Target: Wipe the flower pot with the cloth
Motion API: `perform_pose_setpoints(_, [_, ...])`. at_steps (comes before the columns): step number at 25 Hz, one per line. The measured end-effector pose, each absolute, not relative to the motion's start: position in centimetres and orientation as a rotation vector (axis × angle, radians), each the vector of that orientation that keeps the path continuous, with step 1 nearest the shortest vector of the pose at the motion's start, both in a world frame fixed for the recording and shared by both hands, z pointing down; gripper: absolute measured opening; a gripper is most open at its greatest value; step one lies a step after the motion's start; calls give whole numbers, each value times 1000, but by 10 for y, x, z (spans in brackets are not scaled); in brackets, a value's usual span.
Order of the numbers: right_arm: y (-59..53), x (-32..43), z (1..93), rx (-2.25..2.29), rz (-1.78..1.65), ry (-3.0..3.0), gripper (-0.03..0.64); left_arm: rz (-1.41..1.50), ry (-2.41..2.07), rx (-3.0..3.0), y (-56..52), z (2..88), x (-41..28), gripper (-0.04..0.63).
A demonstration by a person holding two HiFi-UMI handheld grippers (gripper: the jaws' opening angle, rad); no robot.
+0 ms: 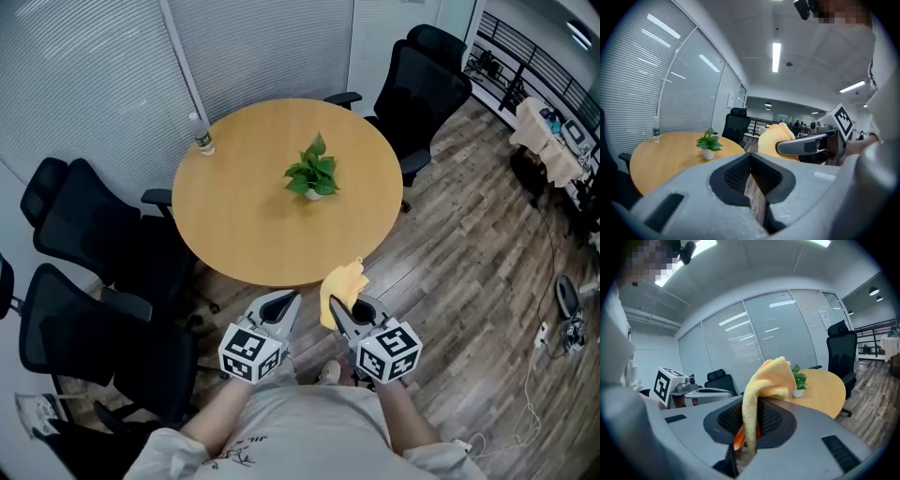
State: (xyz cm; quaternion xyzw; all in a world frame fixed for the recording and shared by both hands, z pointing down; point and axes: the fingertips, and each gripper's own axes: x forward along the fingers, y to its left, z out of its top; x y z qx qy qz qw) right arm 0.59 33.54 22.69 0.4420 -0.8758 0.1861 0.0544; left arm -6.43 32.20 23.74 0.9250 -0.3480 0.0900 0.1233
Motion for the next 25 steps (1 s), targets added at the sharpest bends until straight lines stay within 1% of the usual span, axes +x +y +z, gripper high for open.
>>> perform_pose_setpoints(9, [343,35,229,1362,537,-2656,54,250,-1077,2683,328,236,-48,11])
perform_pose_setpoints(19, [349,71,235,1283,521,-2687,54,216,-1143,2654,340,240,-12,11])
perform_pose_setpoints(25, [347,75,241,1249,546,-2706,54,223,-1159,2649,335,242,-5,11])
